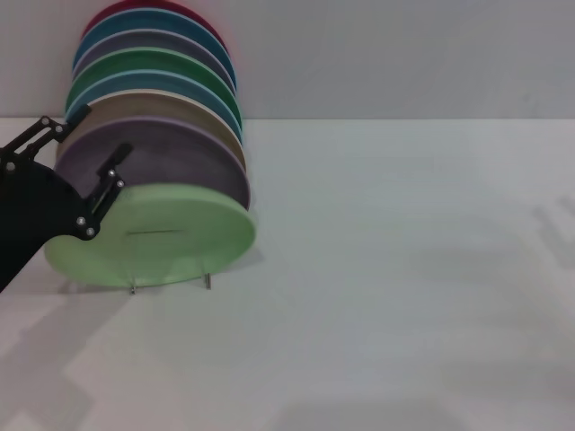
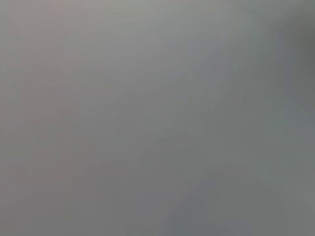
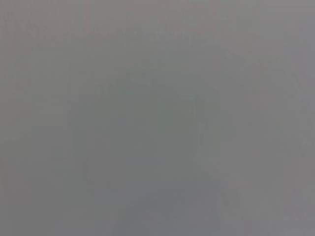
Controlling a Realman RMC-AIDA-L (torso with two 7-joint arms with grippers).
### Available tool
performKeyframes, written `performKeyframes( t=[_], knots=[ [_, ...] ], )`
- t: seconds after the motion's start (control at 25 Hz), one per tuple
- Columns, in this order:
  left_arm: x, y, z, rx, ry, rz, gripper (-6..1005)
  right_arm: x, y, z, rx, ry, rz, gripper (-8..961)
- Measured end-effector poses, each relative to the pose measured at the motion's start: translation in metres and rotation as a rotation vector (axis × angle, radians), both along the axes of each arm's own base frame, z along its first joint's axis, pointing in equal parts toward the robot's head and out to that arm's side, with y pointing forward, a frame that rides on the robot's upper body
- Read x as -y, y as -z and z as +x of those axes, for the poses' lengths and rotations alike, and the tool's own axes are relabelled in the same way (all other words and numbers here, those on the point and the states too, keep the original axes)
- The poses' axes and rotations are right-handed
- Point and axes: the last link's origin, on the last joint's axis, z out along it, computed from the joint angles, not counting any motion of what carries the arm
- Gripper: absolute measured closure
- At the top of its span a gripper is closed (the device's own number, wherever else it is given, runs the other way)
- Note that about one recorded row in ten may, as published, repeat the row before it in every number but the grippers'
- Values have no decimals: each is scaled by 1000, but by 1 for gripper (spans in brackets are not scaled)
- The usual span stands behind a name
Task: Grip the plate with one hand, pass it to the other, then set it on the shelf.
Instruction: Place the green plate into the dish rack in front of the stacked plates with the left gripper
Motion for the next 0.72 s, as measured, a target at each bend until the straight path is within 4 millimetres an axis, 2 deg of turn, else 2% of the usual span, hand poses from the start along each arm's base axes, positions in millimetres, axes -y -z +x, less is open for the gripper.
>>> performKeyframes(
  t=[0.16,0.2,0.28,0.44,0.52,0.72],
  knots=[
    [3,1,2,11,7,24,693,2,-1,1,11,4,13,387],
    [13,-11,5,162,-19,172,624,3,-1,1,23,3,26,387],
    [16,-20,5,257,-46,260,485,4,-1,2,45,3,49,385],
    [22,-36,1,367,-79,363,485,4,-1,2,58,2,60,382],
    [22,-36,1,367,-79,363,485,2,-1,1,60,0,62,381],
    [41,-39,-3,429,-55,348,484,3,-2,3,73,8,72,378]
  ],
)
